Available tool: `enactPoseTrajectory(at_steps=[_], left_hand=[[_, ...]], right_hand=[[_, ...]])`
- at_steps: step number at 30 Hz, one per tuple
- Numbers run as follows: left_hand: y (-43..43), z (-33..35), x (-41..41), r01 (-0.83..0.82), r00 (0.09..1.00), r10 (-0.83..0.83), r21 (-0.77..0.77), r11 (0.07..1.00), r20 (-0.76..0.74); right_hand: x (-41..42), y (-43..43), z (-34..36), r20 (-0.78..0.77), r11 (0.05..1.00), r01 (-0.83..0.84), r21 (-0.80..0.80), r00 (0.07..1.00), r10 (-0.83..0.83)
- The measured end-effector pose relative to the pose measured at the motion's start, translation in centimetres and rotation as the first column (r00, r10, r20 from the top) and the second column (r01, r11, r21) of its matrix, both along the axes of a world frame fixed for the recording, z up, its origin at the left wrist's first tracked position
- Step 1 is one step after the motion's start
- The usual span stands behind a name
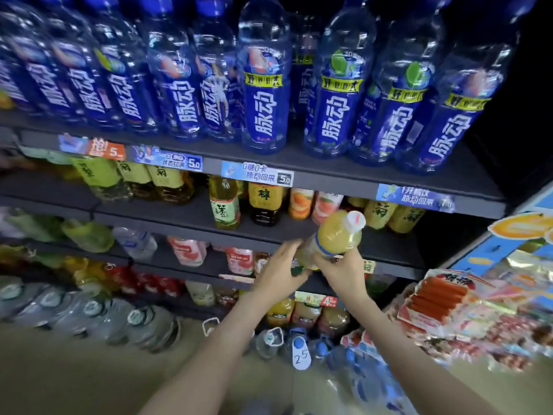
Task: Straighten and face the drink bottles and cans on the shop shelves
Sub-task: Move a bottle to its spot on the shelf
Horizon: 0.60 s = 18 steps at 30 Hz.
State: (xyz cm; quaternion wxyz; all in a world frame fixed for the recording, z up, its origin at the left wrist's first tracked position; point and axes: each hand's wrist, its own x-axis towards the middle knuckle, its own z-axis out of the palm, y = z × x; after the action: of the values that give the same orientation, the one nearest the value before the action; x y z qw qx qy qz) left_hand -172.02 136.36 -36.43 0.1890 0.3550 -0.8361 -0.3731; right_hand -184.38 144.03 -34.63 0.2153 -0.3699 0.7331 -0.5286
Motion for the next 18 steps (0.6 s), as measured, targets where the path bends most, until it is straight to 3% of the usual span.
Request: enactPoseTrajectory(at_steps=[6, 12, 14, 18], left_hand=[[-0.7, 1.6, 8.4, -0.219, 0.97, 0.226, 0.077, 0.973, -0.093], [-3.0, 1.2, 23.0, -0.363, 0.928, 0.372, 0.198, 0.91, -0.008], [-3.7, 1.7, 28.8, -0.418, 0.901, 0.435, 0.264, 0.869, -0.006], [-5.8, 3.6, 40.2, -0.423, 0.877, 0.478, 0.41, 0.808, -0.039]], right_hand=[[8.4, -3.2, -0.3, -0.023, 0.97, -0.233, 0.07, 0.972, 0.235], [20.9, -8.0, -0.5, 0.025, 0.884, -0.435, 0.169, 0.899, 0.437], [26.1, -9.7, 0.3, 0.099, 0.827, -0.532, 0.182, 0.847, 0.523], [36.5, -13.7, 1.6, 0.35, 0.717, -0.695, 0.056, 0.686, 0.638]])
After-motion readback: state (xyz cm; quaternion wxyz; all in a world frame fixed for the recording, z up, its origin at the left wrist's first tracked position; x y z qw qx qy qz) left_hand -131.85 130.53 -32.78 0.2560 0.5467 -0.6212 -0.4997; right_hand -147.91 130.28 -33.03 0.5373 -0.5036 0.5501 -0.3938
